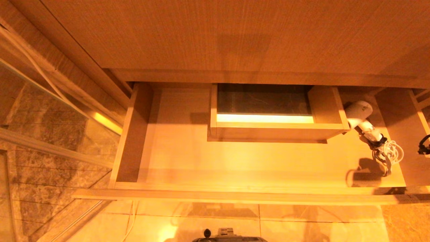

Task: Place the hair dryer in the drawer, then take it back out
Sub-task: Close the drawer

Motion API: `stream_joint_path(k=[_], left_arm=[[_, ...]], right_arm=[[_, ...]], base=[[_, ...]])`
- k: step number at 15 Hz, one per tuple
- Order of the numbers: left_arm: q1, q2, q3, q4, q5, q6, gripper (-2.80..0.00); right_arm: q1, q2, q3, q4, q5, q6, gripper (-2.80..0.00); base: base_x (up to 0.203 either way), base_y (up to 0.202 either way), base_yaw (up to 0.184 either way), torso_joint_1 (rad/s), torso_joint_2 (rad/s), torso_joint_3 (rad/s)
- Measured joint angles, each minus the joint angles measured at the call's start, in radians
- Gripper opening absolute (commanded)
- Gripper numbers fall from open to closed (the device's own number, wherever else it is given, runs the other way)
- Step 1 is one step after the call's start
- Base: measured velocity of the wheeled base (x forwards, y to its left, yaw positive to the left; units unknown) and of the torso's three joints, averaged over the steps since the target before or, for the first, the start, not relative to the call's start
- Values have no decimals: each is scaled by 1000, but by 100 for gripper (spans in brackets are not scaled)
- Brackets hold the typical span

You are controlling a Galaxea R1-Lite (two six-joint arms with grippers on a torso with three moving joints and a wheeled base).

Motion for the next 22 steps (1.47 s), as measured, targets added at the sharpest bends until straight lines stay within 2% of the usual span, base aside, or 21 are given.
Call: stream_joint_path(k=[5, 11, 15, 19, 22], left_arm=[[0, 0, 0, 0, 0, 0, -280], [0, 0, 0, 1, 0, 0, -280], [0, 0, 0, 0, 0, 0, -280], [0, 0, 0, 0, 0, 0, -280], [0, 0, 0, 0, 0, 0, -280]], right_arm=[[6, -3, -42, -144, 19, -1, -280], [35, -12, -132, -355, 122, -24, -280], [38, -55, -143, -396, 167, -71, -280], [38, -83, -135, -521, 205, -77, -280], [38, -109, -111, -506, 228, -109, -280]], base=[[0, 0, 0, 0, 0, 0], [0, 0, 0, 0, 0, 0], [0, 0, 0, 0, 0, 0], [0, 0, 0, 0, 0, 0], [0, 0, 0, 0, 0, 0]])
